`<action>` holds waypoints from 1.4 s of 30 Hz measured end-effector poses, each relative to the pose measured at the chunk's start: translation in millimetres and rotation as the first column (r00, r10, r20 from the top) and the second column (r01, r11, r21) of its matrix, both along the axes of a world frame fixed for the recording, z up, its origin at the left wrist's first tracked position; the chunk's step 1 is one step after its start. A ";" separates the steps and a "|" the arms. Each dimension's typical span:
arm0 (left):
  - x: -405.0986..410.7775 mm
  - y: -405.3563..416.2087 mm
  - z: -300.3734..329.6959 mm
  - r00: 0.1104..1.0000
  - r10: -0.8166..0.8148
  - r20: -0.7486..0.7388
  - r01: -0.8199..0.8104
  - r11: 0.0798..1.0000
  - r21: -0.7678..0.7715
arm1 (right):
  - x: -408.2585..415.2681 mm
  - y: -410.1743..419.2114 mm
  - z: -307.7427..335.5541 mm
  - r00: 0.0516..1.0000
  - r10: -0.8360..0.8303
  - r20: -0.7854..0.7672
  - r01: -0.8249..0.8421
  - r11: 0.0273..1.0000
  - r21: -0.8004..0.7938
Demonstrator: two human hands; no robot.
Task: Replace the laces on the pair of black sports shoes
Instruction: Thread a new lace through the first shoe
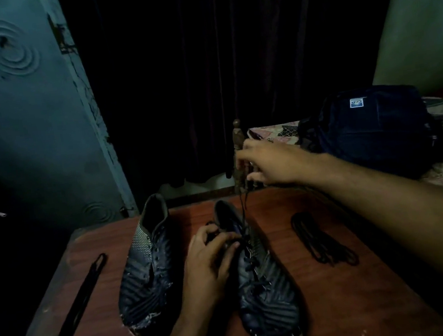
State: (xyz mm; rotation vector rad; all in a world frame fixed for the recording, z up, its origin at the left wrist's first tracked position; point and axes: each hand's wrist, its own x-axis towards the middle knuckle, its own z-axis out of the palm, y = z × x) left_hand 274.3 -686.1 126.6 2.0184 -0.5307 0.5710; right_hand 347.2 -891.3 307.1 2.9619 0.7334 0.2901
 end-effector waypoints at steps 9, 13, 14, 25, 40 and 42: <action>-5.5 -1.3 2.8 0.995 0.057 0.086 -0.053 0.997 -0.049 | -58.3 -1.6 -97.0 0.991 -0.028 -0.133 0.103 0.791 0.603; -9.9 -5.2 9.6 0.997 0.045 0.068 -0.042 0.998 -0.043 | -85.7 7.5 -133.1 0.993 0.010 -0.117 0.088 0.596 0.798; -10.1 -5.9 8.3 0.997 0.043 0.061 -0.041 0.999 -0.031 | -87.8 11.3 -140.0 0.995 0.001 -0.103 0.083 0.590 0.803; -19.0 -10.2 9.2 0.994 0.043 0.097 -0.053 0.994 0.099 | -84.3 34.5 -171.7 0.968 -0.097 0.230 -0.137 0.562 0.816; -22.5 -17.4 10.0 0.988 0.125 0.086 -0.139 0.971 0.197 | -87.8 28.3 -180.4 0.998 0.029 0.060 -0.067 0.489 0.870; -27.7 -19.9 14.4 0.991 0.109 0.074 -0.119 0.983 0.140 | -87.6 29.3 -180.5 1.000 0.022 0.022 -0.030 0.475 0.880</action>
